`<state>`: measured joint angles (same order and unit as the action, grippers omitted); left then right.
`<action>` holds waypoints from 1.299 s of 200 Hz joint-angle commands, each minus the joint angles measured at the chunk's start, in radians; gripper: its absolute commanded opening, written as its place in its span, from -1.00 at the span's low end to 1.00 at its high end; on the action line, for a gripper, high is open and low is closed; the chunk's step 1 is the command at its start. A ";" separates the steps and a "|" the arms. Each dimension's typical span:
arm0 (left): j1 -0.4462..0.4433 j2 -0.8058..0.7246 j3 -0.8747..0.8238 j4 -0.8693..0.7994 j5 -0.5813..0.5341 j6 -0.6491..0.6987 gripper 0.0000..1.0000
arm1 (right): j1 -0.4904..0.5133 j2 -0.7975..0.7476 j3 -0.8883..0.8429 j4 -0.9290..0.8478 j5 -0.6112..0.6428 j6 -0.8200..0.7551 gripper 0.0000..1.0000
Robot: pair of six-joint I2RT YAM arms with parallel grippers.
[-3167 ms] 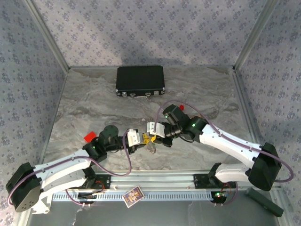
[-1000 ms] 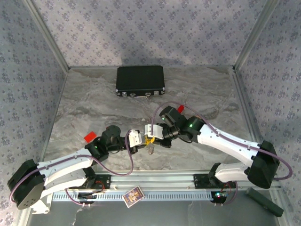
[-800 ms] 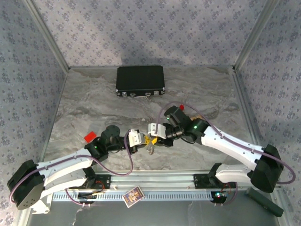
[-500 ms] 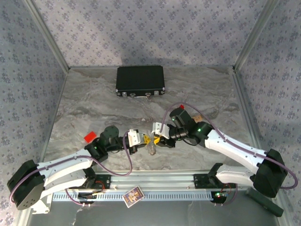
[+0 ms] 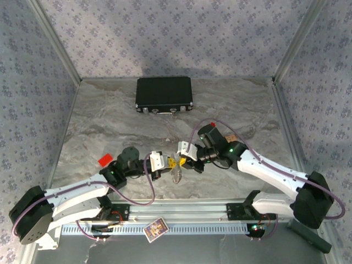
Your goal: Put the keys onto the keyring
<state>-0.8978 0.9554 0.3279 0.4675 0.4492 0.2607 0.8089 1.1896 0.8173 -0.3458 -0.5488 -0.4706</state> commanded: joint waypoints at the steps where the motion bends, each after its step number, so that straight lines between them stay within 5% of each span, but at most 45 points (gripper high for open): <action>1: -0.003 -0.006 0.010 0.091 0.079 -0.001 -1.00 | -0.004 0.017 0.009 0.006 -0.033 0.016 -0.62; 45: -0.003 -0.025 -0.004 0.086 0.068 0.002 -1.00 | -0.026 -0.079 -0.048 0.044 -0.031 0.031 -0.31; 93: -0.003 -0.024 -0.006 0.083 0.065 -0.001 -1.00 | -0.022 -0.093 -0.051 0.074 -0.080 0.029 -0.32; 153: -0.003 -0.041 -0.022 0.109 0.043 -0.019 -1.00 | -0.030 -0.147 -0.136 0.122 0.028 0.120 -0.22; 260: -0.003 -0.047 -0.053 0.188 0.022 -0.067 -1.00 | 0.059 -0.061 -0.256 0.457 0.087 0.250 -0.15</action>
<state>-0.8978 0.9298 0.2760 0.5697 0.4702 0.2214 0.8597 1.1084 0.5819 0.0128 -0.4835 -0.2497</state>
